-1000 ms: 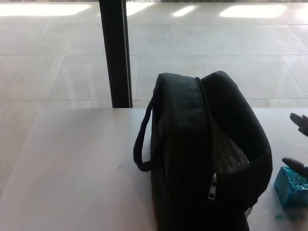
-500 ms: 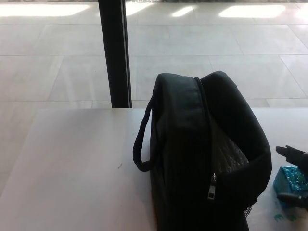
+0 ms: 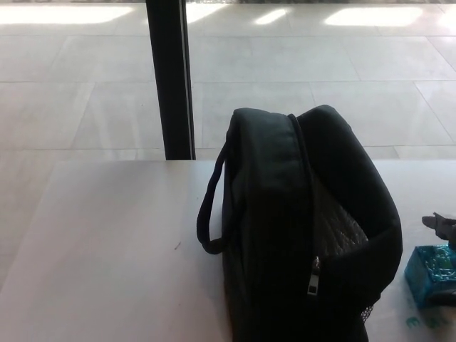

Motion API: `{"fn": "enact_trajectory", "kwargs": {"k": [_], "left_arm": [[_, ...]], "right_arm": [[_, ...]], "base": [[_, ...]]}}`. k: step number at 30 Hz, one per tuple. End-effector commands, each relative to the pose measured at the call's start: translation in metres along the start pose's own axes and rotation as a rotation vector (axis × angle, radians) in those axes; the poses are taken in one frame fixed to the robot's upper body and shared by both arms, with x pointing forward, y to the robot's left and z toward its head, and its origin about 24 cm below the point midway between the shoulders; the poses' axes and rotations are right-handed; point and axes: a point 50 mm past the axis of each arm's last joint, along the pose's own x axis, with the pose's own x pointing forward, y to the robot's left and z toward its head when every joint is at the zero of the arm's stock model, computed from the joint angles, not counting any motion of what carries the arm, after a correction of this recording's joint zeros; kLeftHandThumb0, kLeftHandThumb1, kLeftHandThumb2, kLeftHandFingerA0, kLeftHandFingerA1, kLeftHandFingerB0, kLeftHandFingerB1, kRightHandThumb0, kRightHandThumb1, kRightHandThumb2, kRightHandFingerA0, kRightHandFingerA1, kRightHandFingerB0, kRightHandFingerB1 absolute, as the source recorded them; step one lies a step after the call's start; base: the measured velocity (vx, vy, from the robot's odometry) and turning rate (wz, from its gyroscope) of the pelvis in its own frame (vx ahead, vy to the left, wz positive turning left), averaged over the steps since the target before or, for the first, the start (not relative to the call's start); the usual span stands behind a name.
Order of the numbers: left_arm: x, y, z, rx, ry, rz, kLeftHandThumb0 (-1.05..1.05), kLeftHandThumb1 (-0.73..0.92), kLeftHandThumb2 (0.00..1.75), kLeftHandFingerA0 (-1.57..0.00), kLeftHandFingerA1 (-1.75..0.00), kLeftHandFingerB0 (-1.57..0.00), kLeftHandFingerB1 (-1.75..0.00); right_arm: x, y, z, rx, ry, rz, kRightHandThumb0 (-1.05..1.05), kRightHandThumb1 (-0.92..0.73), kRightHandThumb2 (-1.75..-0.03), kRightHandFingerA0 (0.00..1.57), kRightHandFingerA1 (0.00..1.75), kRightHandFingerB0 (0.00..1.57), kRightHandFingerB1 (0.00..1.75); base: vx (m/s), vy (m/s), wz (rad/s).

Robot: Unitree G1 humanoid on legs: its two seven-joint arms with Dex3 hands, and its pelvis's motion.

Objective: The robot uses its right hand to pick up the cube kept on the middle of the desk and put it inside the bag next to it

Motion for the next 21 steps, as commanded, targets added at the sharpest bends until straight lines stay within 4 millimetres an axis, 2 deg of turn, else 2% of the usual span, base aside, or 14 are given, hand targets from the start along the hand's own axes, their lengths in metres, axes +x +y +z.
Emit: {"fn": "enact_trajectory", "kwargs": {"k": [1,3,4,8,9,10,11,12,13,14,15,17,20,21], "left_arm": [[-0.004,0.004,0.005,0.037,-0.005,0.002,-0.65,0.59,0.96,-0.36,-0.63,-0.25,-0.52],[-0.004,0.004,0.004,0.039,-0.006,0.006,-0.65,0.59,0.96,-0.37,-0.64,-0.27,-0.52],[-0.004,0.004,0.004,0.049,-0.005,0.008,-0.63,0.59,0.96,-0.37,-0.63,-0.25,-0.52],[-0.003,0.003,0.005,0.051,-0.01,0.005,-0.63,0.6,0.96,-0.37,-0.63,-0.27,-0.52],[-0.004,0.001,0.006,0.056,-0.02,-0.012,-0.61,0.74,0.62,-0.32,-0.55,-0.35,-0.43],[-0.004,0.001,0.006,0.046,-0.018,-0.011,-0.61,0.73,0.62,-0.32,-0.55,-0.35,-0.43],[-0.003,0.001,0.006,0.046,-0.016,-0.008,-0.67,0.6,0.96,-0.34,-0.61,-0.27,-0.52],[-0.003,0.001,0.006,0.054,-0.016,-0.006,-0.67,0.61,0.96,-0.33,-0.61,-0.27,-0.52],[-0.004,0.001,0.007,0.054,-0.018,-0.008,-0.61,0.74,0.63,-0.32,-0.54,-0.34,-0.43],[-0.005,0.001,0.007,0.054,-0.019,-0.006,-0.67,0.61,0.96,-0.34,-0.61,-0.26,-0.52],[-0.005,0.001,0.007,0.052,-0.018,-0.006,-0.66,0.61,0.96,-0.34,-0.62,-0.26,-0.52],[-0.006,0.001,0.008,0.066,-0.014,-0.004,-0.66,0.61,0.96,-0.34,-0.61,-0.26,-0.51],[-0.004,0.002,0.007,0.061,-0.013,-0.002,-0.65,0.61,0.96,-0.35,-0.62,-0.26,-0.51],[-0.004,0.001,0.007,0.071,-0.019,0.0,-0.66,0.61,0.97,-0.36,-0.62,-0.27,-0.52]], "right_arm": [[0.004,0.001,0.011,-0.145,-0.049,-0.119,-0.71,-0.41,-0.81,0.0,0.16,0.15,0.42],[0.005,0.006,0.013,-0.165,-0.058,-0.121,-0.69,-0.4,-0.8,0.0,0.17,0.16,0.43],[0.007,0.007,0.013,-0.164,-0.061,-0.119,-0.68,-0.51,-0.57,0.0,0.18,0.25,0.31],[0.01,0.013,0.015,-0.165,-0.065,-0.102,-0.71,-0.41,-0.8,0.0,0.16,0.17,0.43],[0.011,0.015,0.016,-0.176,-0.068,-0.089,-0.71,-0.51,-0.57,0.0,0.14,0.22,0.31],[0.011,0.016,0.017,-0.18,-0.063,-0.073,-0.7,-0.5,-0.59,0.0,0.06,0.21,0.32],[0.012,0.017,0.017,-0.187,-0.056,-0.06,-0.71,-0.5,-0.59,0.0,0.04,0.18,0.32],[0.012,0.019,0.016,-0.203,-0.037,-0.036,-0.77,-0.43,-0.8,0.0,0.06,0.13,0.39],[0.011,0.019,0.014,-0.209,-0.027,-0.024,-0.76,-0.42,-0.78,0.0,0.08,0.13,0.39],[0.011,0.019,0.011,-0.211,-0.007,-0.005,-0.76,-0.43,-0.78,0.0,0.07,0.13,0.38],[0.011,0.019,0.008,-0.212,0.01,0.012,-0.7,-0.5,-0.56,0.0,0.0,0.17,0.31],[0.013,0.017,-0.004,-0.227,0.084,0.059,-0.7,-0.41,-0.68,0.0,0.0,0.14,0.35],[0.012,0.017,-0.008,-0.23,0.102,0.07,-0.65,-0.5,-0.56,0.0,0.06,0.17,0.31],[0.012,0.017,-0.013,-0.245,0.137,0.101,-0.32,-0.43,-0.95,0.07,0.57,0.0,0.49]], "base": [[0.0,0.0,0.0],[0.0,0.0,0.0],[0.0,0.0,0.0],[0.0,0.0,0.0],[0.0,0.0,0.0],[0.0,0.0,0.0],[0.0,0.0,0.0],[0.0,0.0,0.0],[0.0,0.0,0.0],[0.0,0.0,0.0],[0.0,0.0,0.0],[0.0,0.0,0.0],[0.0,0.0,0.0],[0.0,0.0,0.0]]}}
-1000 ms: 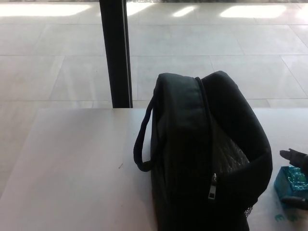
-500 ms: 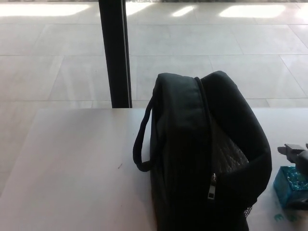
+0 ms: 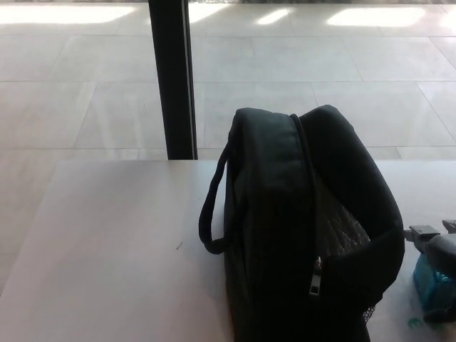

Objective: The robot uses its right hand to pick up the cube kept on the middle of the desk and put it inside the bag next to it

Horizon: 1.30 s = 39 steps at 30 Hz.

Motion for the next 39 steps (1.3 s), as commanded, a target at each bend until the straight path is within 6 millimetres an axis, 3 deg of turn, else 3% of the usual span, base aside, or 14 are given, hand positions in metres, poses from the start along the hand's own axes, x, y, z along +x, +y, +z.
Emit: {"fn": "enact_trajectory", "kwargs": {"k": [1,2,3,7,8,12,14,16,24,31,32,33,34,39], "left_arm": [[-0.002,0.005,0.002,0.039,0.002,0.019,-0.66,0.6,0.97,-0.36,-0.62,-0.27,-0.52],[-0.002,0.004,0.002,0.038,0.002,0.018,-0.66,0.6,0.97,-0.36,-0.62,-0.27,-0.52],[-0.002,0.004,0.002,0.033,-0.001,0.015,-0.65,0.6,0.97,-0.36,-0.63,-0.26,-0.52],[0.0,0.005,0.001,0.027,0.003,0.017,-0.67,0.6,0.96,-0.35,-0.62,-0.27,-0.52],[-0.001,0.005,0.001,0.033,-0.001,0.008,-0.61,0.74,0.64,-0.33,-0.55,-0.34,-0.43],[-0.001,0.005,0.001,0.02,-0.001,0.012,-0.67,0.6,0.96,-0.34,-0.62,-0.27,-0.52],[-0.001,0.005,0.001,0.023,-0.003,0.011,-0.61,0.73,0.63,-0.33,-0.54,-0.35,-0.43],[-0.003,0.006,0.001,0.026,-0.003,0.01,-0.65,0.61,0.96,-0.34,-0.62,-0.27,-0.53],[-0.002,0.006,-0.002,0.043,0.007,0.024,-0.65,0.6,0.96,-0.36,-0.63,-0.27,-0.52],[-0.003,0.008,-0.002,0.048,0.007,0.03,-0.63,0.6,0.96,-0.36,-0.63,-0.25,-0.51],[-0.004,0.008,-0.003,0.042,0.006,0.029,-0.65,0.6,0.96,-0.35,-0.62,-0.26,-0.52],[-0.004,0.009,-0.003,0.033,0.004,0.027,-0.65,0.6,0.96,-0.35,-0.62,-0.26,-0.52],[-0.004,0.009,-0.003,0.038,0.006,0.03,-0.65,0.6,0.96,-0.36,-0.63,-0.26,-0.52],[-0.003,0.01,-0.004,0.035,0.011,0.034,-0.65,0.61,0.96,-0.34,-0.62,-0.27,-0.52]], "right_arm": [[-0.001,0.006,-0.021,-0.071,0.129,0.122,-0.41,-0.61,-0.58,0.2,0.83,0.15,0.29],[-0.002,0.007,-0.021,-0.075,0.13,0.125,-0.41,-0.61,-0.58,0.2,0.83,0.15,0.29],[-0.002,0.012,-0.022,-0.12,0.115,0.146,-0.41,-0.64,-0.8,0.71,1.12,0.16,0.4],[-0.002,0.021,-0.021,-0.198,0.102,0.188,-0.34,-0.8,-0.65,0.64,1.33,0.27,0.32],[-0.003,0.024,-0.021,-0.229,0.095,0.188,-0.35,-0.8,-0.67,0.65,1.41,0.33,0.34],[0.0,0.029,-0.016,-0.288,0.104,0.21,-0.31,-0.73,-0.65,0.67,1.44,0.61,0.51],[0.001,0.032,-0.014,-0.29,0.087,0.173,-0.32,-0.8,-0.67,0.69,1.49,0.52,0.44],[-0.001,0.033,-0.01,-0.266,-0.015,0.041,-0.29,-0.82,-0.72,0.75,1.45,0.66,0.63],[-0.008,0.032,-0.008,-0.16,-0.182,-0.179,-0.23,-0.71,-0.92,0.86,1.69,0.8,1.29],[-0.01,0.022,-0.009,0.009,-0.21,-0.306,-0.23,-0.61,-1.04,0.88,1.68,0.79,1.34],[-0.011,0.019,-0.009,0.038,-0.216,-0.333,-0.22,-0.57,-0.97,0.93,1.31,0.82,0.69],[-0.012,0.013,-0.009,0.08,-0.223,-0.375,-0.22,-0.57,-0.97,0.93,1.31,0.82,0.69],[-0.014,0.005,-0.01,0.155,-0.233,-0.427,-0.17,-0.52,-1.02,0.83,1.75,0.67,1.51],[-0.018,-0.035,-0.012,0.385,-0.206,-0.524,-0.16,-0.59,-1.07,0.84,1.75,0.65,1.7]], "base": [[0.0,0.0,0.0],[0.0,0.0,0.0],[0.0,0.0,0.0],[0.0,0.0,0.0],[0.0,0.0,0.0],[0.0,0.0,0.0],[0.0,0.0,0.0],[0.0,0.0,0.0],[0.0,0.0,0.0],[0.0,0.0,0.0],[0.0,0.0,0.0],[0.0,0.0,0.0],[0.0,0.0,0.0],[0.0,0.0,0.0]]}}
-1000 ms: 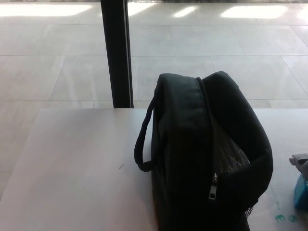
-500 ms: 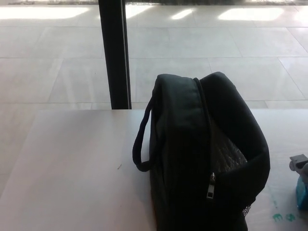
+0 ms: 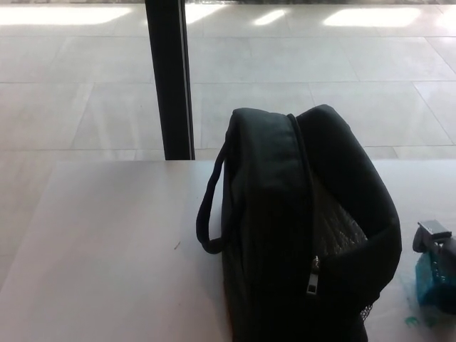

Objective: The robot uses its right hand to pick up the cube kept on the middle of the desk and put it inside the bag next to it

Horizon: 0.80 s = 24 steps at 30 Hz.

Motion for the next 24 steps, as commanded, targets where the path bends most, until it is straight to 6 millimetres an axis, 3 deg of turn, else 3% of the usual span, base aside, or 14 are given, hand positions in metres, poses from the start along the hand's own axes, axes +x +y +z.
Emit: {"fn": "enact_trajectory", "kwargs": {"k": [1,3,4,7,8,9,12,13,14,19,22,24], "left_arm": [[-0.003,0.009,0.001,0.038,-0.009,0.035,-0.66,0.61,0.96,-0.35,-0.62,-0.27,-0.52],[-0.003,0.01,-0.001,0.033,-0.001,0.038,-0.66,0.61,0.96,-0.35,-0.62,-0.27,-0.52],[-0.003,0.009,-0.001,0.031,-0.002,0.038,-0.64,0.6,0.97,-0.37,-0.64,-0.27,-0.53],[-0.005,0.009,-0.004,0.022,0.004,0.04,-0.64,0.6,0.97,-0.36,-0.63,-0.27,-0.52],[-0.005,0.009,-0.004,0.019,0.008,0.043,-0.66,0.6,0.96,-0.34,-0.61,-0.28,-0.52],[-0.004,0.011,-0.006,0.022,0.011,0.046,-0.6,0.73,0.62,-0.33,-0.53,-0.36,-0.43],[-0.004,0.011,-0.007,0.02,0.01,0.041,-0.59,0.74,0.62,-0.32,-0.54,-0.35,-0.43],[-0.004,0.011,-0.007,0.018,0.011,0.042,-0.59,0.74,0.62,-0.33,-0.54,-0.36,-0.44],[-0.004,0.011,-0.007,0.02,0.014,0.048,-0.62,0.6,0.97,-0.37,-0.63,-0.27,-0.53],[-0.006,0.012,-0.007,0.008,0.019,0.05,-0.63,0.6,0.96,-0.35,-0.63,-0.26,-0.53],[-0.005,0.014,-0.011,0.006,0.028,0.058,-0.64,0.6,0.96,-0.35,-0.63,-0.29,-0.54],[-0.005,0.014,-0.011,0.017,0.027,0.059,-0.62,0.61,0.97,-0.37,-0.64,-0.28,-0.53]], "right_arm": [[0.0,-0.048,-0.001,0.367,-0.025,-0.299,-0.16,-0.59,-1.11,0.83,1.75,0.69,1.64],[0.0,-0.056,-0.003,0.416,-0.026,-0.333,-0.15,-0.56,-1.15,0.84,1.75,0.74,1.58],[0.0,-0.065,-0.006,0.466,-0.022,-0.381,-0.19,-0.51,-1.17,1.18,1.42,0.96,1.27],[0.001,-0.086,-0.015,0.55,-0.034,-0.485,-0.09,-0.48,-1.18,1.17,1.39,0.95,1.21],[0.002,-0.093,-0.017,0.56,-0.054,-0.526,-0.01,-0.48,-1.23,0.89,1.68,0.8,1.45],[0.004,-0.105,-0.022,0.571,-0.063,-0.552,-0.06,-0.45,-1.29,0.86,1.7,0.78,1.53],[0.005,-0.121,-0.025,0.582,-0.053,-0.58,-0.08,-0.48,-1.27,0.87,1.71,0.76,1.58],[0.005,-0.127,-0.026,0.608,-0.061,-0.597,-0.06,-0.48,-1.25,0.86,1.71,0.75,1.56],[0.005,-0.135,-0.027,0.616,-0.061,-0.608,-0.07,-0.53,-1.16,0.86,1.71,0.73,1.54],[-0.002,-0.176,-0.016,0.607,-0.126,-0.695,-0.13,-0.44,-1.31,0.9,1.75,0.75,1.59],[-0.007,-0.199,0.002,0.599,-0.221,-0.725,-0.14,-0.44,-1.3,0.88,1.75,0.73,1.61],[-0.009,-0.204,0.009,0.591,-0.252,-0.73,-0.14,-0.45,-1.27,0.89,1.75,0.75,1.61]], "base": [[0.0,0.0,0.0],[0.0,0.0,0.0],[0.0,0.0,0.0],[0.0,0.0,0.0],[0.0,0.0,0.0],[0.0,0.0,0.0],[0.0,0.0,0.0],[0.0,0.0,0.0],[0.0,0.0,0.0],[0.0,0.0,0.0],[0.0,0.0,0.0],[0.0,0.0,0.0]]}}
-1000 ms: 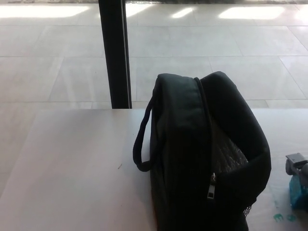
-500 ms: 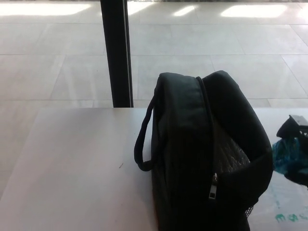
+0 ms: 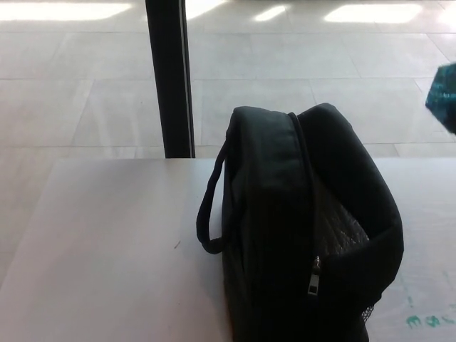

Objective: The robot uses its right hand to pick up the cube kept on the middle of the desk and put it inside the bag next to it

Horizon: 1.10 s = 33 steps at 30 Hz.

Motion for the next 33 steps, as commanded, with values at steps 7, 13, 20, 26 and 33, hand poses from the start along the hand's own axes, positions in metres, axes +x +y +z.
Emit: {"fn": "enact_trajectory", "kwargs": {"k": [7,13,20,26,33], "left_arm": [[-0.004,0.008,0.0,0.039,-0.003,0.049,-0.62,0.57,0.97,-0.39,-0.64,-0.28,-0.53],[-0.003,0.011,-0.002,0.055,0.003,0.041,-0.61,0.72,0.62,-0.35,-0.55,-0.37,-0.44],[-0.002,0.011,-0.003,0.049,0.002,0.042,-0.66,0.6,0.95,-0.36,-0.62,-0.3,-0.54],[-0.001,0.011,0.0,0.019,-0.007,0.032,-0.58,0.72,0.6,-0.31,-0.55,-0.35,-0.45],[-0.004,0.007,0.006,0.041,-0.023,0.03,-0.64,0.59,0.95,-0.35,-0.62,-0.27,-0.52]], "right_arm": [[0.0,-0.002,0.071,0.156,-0.236,0.045,-0.17,-0.47,-1.24,0.88,1.75,0.75,1.63],[-0.024,0.023,0.084,0.13,-0.258,0.201,-0.13,-0.51,-1.17,0.86,1.75,0.74,1.63],[-0.053,0.049,0.072,0.035,-0.265,0.392,-0.15,-0.43,-1.23,0.86,1.75,0.76,1.58],[-0.057,0.057,0.06,-0.021,-0.237,0.439,-0.22,-0.49,-1.17,1.18,1.41,0.99,1.28],[-0.053,0.068,0.058,-0.029,-0.222,0.468,-0.18,-0.47,-1.22,0.88,1.75,0.77,1.59]], "base": [[0.0,0.0,0.0],[0.0,0.0,0.0],[0.0,0.0,0.0],[0.0,0.0,0.0],[0.0,0.0,0.0]]}}
